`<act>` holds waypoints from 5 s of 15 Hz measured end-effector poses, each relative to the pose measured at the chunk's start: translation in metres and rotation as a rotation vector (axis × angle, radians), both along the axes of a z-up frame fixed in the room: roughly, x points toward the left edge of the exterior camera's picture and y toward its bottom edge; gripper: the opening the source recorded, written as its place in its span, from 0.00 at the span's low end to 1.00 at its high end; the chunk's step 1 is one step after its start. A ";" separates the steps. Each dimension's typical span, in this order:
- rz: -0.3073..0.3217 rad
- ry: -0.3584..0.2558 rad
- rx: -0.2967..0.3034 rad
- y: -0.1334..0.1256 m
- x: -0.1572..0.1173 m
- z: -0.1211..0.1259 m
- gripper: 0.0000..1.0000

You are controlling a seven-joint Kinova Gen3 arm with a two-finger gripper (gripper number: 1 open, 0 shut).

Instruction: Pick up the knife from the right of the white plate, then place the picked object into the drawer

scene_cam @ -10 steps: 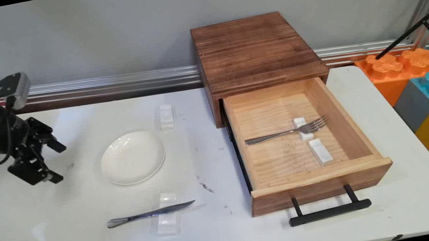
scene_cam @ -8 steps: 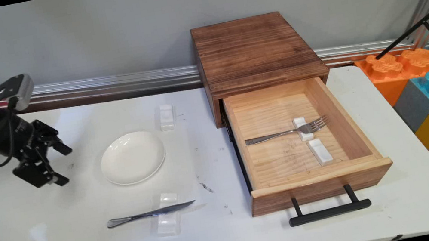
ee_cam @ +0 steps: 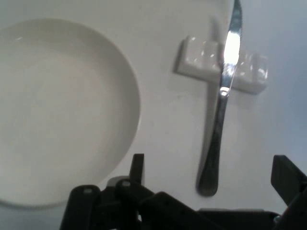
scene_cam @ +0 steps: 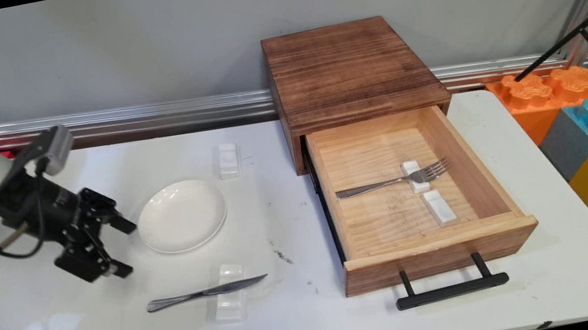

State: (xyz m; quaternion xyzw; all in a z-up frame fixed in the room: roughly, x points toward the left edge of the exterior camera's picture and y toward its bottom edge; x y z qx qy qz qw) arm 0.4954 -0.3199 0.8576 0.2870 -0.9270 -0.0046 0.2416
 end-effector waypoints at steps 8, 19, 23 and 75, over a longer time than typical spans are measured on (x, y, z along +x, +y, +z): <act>-0.071 0.047 -0.038 0.005 -0.036 -0.062 1.00; -0.142 0.071 -0.062 0.001 -0.065 -0.115 1.00; -0.151 0.076 -0.066 0.001 -0.069 -0.122 1.00; 0.006 0.123 -0.172 -0.137 -0.241 0.091 0.00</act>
